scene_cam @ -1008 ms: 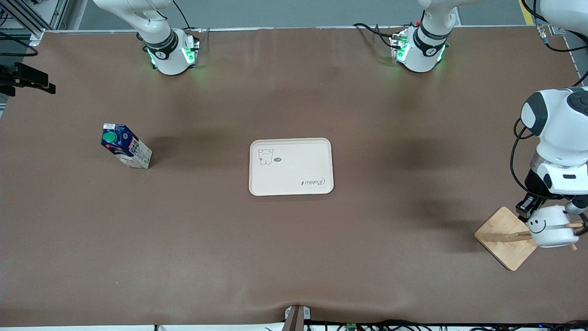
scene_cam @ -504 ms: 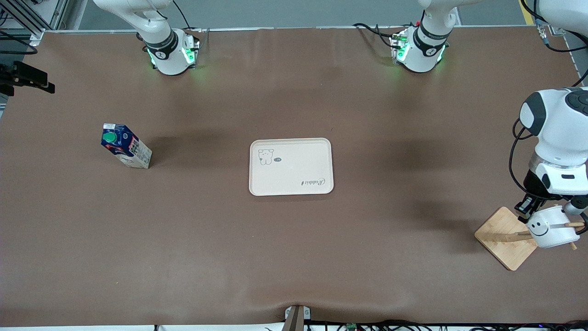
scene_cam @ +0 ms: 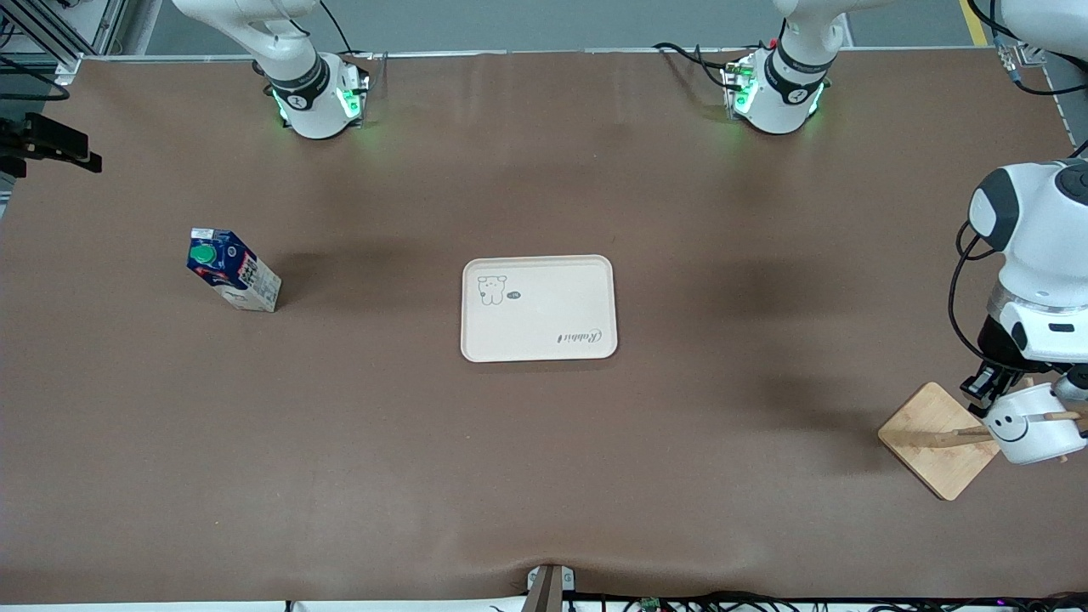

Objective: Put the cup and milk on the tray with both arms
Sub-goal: 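Lift the mug off the stand and carry it over the tray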

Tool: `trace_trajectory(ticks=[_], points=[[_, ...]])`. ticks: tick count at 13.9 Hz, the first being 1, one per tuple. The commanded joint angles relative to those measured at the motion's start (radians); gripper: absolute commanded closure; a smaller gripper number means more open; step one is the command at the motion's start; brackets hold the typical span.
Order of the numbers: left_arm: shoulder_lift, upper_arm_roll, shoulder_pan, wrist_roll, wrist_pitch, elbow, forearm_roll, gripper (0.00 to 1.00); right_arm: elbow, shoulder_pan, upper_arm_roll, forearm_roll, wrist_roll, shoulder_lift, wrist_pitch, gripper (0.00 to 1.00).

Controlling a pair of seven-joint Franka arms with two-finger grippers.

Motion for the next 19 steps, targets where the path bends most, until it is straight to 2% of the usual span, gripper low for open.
trace_trajectory(ticks=[1, 7, 12, 19], points=[[-0.015, -0.02, -0.009, 0.0, -0.09, 0.054, 0.031, 1.0, 0.013, 0.0, 0.002, 0.0, 0.016, -0.003, -0.016, 0.0], [-0.053, -0.075, -0.01, 0.0, -0.259, 0.109, 0.025, 1.0, 0.013, 0.002, 0.004, 0.0, 0.016, -0.001, -0.013, 0.0], [-0.069, -0.162, -0.006, -0.014, -0.498, 0.223, 0.014, 1.0, 0.007, 0.0, 0.002, 0.0, 0.013, 0.002, -0.016, 0.0], [-0.084, -0.169, -0.008, -0.004, -0.514, 0.224, 0.016, 1.0, 0.005, -0.001, 0.002, -0.002, 0.006, 0.005, -0.016, 0.0]])
